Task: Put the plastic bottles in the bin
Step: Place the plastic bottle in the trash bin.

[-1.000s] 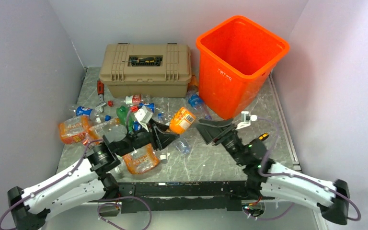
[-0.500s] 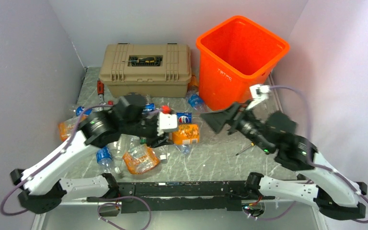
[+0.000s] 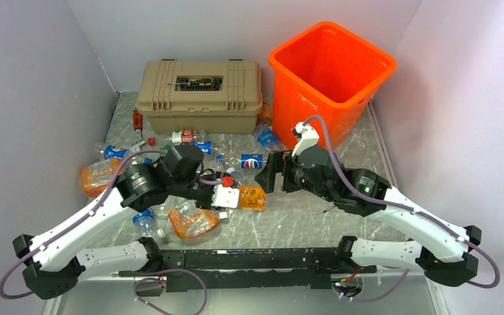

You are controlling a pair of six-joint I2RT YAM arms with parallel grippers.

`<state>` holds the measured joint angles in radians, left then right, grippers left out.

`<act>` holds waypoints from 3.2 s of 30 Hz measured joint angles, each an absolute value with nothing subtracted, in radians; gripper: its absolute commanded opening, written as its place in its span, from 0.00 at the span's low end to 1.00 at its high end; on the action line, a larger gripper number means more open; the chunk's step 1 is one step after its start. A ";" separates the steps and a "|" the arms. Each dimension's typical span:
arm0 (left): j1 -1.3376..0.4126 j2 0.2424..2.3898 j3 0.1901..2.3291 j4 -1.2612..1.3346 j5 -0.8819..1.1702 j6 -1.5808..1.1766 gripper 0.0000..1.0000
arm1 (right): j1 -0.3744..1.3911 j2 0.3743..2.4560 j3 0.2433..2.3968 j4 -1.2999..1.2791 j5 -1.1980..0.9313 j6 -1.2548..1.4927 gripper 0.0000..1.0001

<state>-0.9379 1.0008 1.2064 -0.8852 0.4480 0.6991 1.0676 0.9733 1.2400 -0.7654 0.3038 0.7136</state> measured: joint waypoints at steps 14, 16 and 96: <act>-0.937 1.050 1.159 -0.864 0.556 0.767 0.00 | 1.068 0.992 1.201 -0.735 0.304 0.714 1.00; -0.938 1.022 1.135 -0.845 0.591 0.766 0.00 | 1.073 0.990 1.200 -0.735 0.304 0.714 0.91; -0.906 0.934 0.909 0.164 0.600 -0.409 0.87 | 1.124 0.855 0.494 1.026 0.121 0.570 0.26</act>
<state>-0.9062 0.9337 0.9089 0.1638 0.6003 -0.4091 1.1236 0.8555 0.4942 1.0264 0.1211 0.5701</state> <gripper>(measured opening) 0.904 0.596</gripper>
